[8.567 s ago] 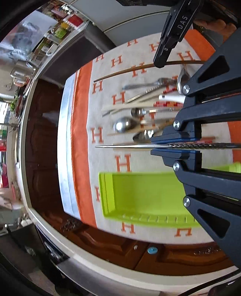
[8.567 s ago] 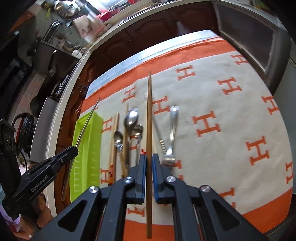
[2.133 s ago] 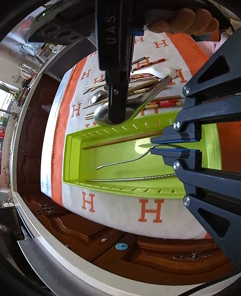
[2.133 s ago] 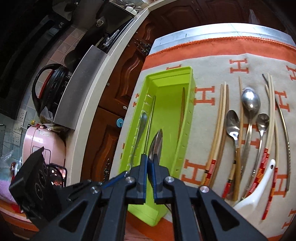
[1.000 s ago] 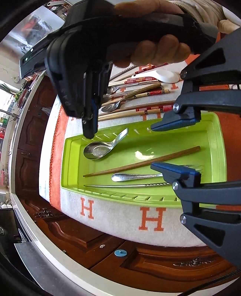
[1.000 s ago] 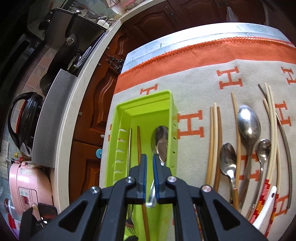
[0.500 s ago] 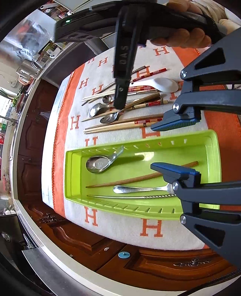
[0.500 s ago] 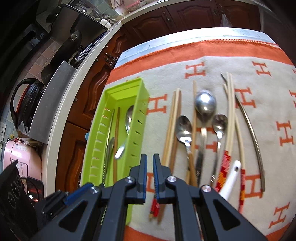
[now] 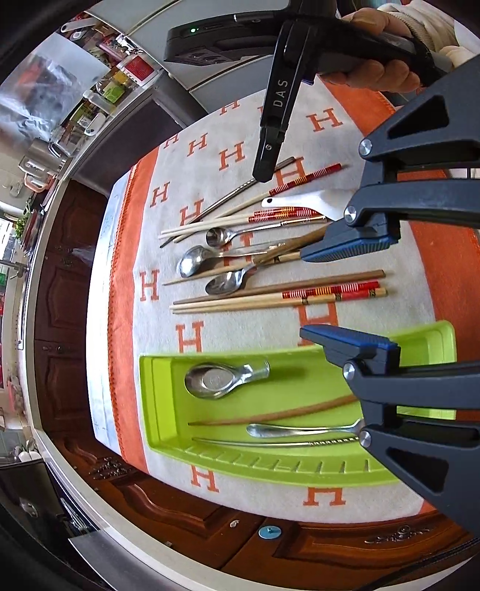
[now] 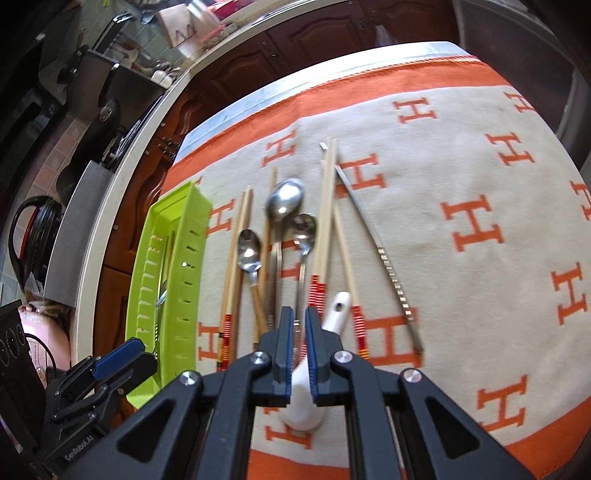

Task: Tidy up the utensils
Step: 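Grasp a second metal rod with the right tool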

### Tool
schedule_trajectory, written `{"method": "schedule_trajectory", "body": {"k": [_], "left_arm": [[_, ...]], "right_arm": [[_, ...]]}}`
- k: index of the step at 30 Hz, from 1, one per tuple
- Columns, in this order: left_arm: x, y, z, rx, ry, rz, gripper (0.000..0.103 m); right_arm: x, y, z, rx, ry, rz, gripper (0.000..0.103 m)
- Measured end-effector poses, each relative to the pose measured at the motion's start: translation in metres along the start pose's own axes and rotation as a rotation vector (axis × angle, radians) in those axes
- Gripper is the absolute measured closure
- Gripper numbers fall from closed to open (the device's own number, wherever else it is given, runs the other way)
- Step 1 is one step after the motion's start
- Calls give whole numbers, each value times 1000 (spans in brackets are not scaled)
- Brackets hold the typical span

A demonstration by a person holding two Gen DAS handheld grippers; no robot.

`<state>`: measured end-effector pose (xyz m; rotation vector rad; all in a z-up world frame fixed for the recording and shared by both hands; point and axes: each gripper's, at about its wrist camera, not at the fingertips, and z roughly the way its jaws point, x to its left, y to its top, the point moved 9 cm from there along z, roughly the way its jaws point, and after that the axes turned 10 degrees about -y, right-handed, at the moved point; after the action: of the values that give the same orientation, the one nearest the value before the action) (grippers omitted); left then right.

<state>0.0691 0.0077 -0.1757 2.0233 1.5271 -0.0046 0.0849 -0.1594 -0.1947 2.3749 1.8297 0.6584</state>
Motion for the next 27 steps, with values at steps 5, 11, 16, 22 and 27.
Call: {"method": "schedule_trajectory", "body": {"k": [5,11,16,22,27], "left_arm": [[-11,7,11,20,-26,1,70],[-23,16,28,45,-75,-25,70],[-25,28,47,63,-87,-68,71],[-18,36,73,88,-99,-162,74],[-11,35,90,112,-86,-209,75]], "right_arm": [[-24,6,0,-8,-15,38,95],[-37,12,4,-10,-23,28,95],[-42,20,16,-7,-41,-8,95],[-45,35,34,-12,-94,-73,95],[-38,41,46,-18,-123,-165,95]]}}
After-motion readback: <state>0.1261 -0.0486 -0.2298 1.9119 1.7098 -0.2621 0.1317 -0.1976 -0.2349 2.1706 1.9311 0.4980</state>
